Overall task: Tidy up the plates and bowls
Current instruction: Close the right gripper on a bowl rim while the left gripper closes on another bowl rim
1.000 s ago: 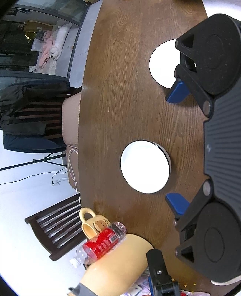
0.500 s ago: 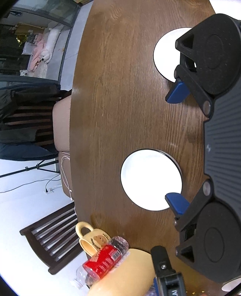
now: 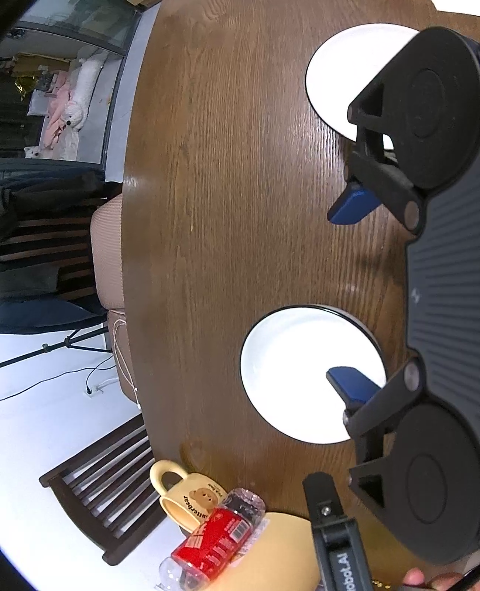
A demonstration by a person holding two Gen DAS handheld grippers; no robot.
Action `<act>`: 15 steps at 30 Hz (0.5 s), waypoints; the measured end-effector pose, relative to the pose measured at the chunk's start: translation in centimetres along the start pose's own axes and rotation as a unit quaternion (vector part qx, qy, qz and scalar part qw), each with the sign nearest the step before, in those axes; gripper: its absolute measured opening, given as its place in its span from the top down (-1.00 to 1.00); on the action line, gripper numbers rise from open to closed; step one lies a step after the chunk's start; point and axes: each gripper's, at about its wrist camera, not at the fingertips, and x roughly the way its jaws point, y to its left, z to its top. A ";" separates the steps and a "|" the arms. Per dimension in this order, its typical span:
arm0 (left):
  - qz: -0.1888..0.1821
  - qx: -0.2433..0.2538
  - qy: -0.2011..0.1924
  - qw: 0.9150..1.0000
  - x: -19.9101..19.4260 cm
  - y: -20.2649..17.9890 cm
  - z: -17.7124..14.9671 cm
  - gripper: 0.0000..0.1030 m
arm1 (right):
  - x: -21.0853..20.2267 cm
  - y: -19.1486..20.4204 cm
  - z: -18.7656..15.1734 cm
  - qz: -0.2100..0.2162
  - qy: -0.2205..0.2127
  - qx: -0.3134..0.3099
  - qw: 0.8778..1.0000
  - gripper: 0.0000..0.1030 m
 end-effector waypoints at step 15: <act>-0.013 -0.005 0.021 1.000 3.0 -1.5 0.0 -0.53 | 2.0 -0.5 0.5 0.023 0.001 0.007 1.000 0.09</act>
